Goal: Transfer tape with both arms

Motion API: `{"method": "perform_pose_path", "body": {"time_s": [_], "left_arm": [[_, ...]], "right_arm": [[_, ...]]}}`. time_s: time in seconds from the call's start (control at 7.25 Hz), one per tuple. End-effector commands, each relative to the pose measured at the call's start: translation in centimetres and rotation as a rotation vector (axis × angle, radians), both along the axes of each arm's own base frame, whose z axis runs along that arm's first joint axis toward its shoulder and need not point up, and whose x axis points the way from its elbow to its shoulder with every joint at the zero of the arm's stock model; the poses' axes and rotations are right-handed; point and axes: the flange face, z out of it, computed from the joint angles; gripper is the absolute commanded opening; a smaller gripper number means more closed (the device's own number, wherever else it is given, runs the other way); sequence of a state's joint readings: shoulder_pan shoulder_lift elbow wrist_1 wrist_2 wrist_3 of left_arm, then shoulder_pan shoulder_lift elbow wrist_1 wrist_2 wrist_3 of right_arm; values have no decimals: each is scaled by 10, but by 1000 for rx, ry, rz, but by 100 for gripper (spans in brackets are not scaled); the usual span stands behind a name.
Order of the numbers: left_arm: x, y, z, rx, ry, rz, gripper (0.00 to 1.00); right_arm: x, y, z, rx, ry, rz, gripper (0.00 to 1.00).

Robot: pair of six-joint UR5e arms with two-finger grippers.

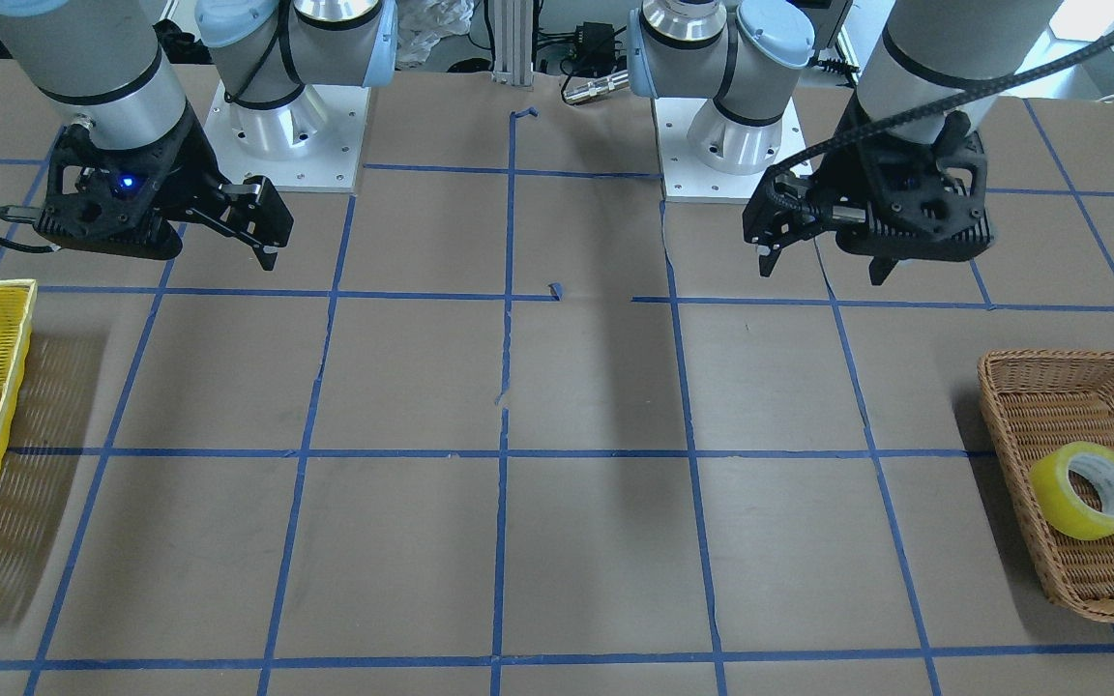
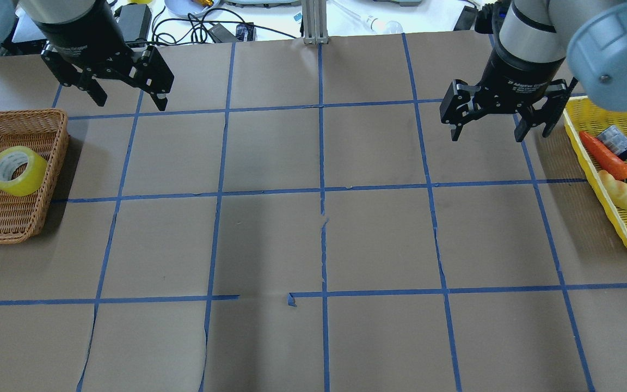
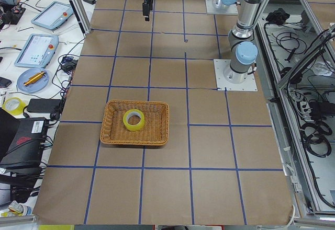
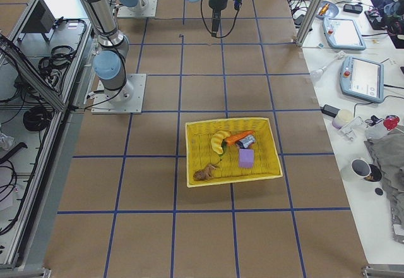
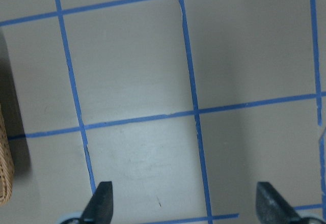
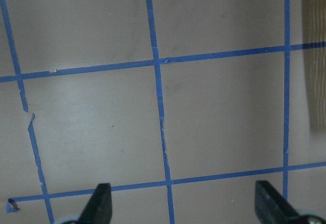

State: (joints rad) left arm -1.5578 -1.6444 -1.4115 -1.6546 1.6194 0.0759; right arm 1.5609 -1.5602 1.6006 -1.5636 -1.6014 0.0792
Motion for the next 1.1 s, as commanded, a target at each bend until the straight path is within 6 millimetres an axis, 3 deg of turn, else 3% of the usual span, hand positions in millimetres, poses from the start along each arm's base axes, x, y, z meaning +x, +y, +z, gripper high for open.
{"method": "perform_pose_path", "body": {"time_s": [0.0,0.97], "left_arm": [[-2,12,6,5,-8,87,100],[-8,15,6,-16,3,77,100]], "right_arm": [[4,-1,0,-6,-34,52,100],[0,-1,-10,12,-20,51,100]]}}
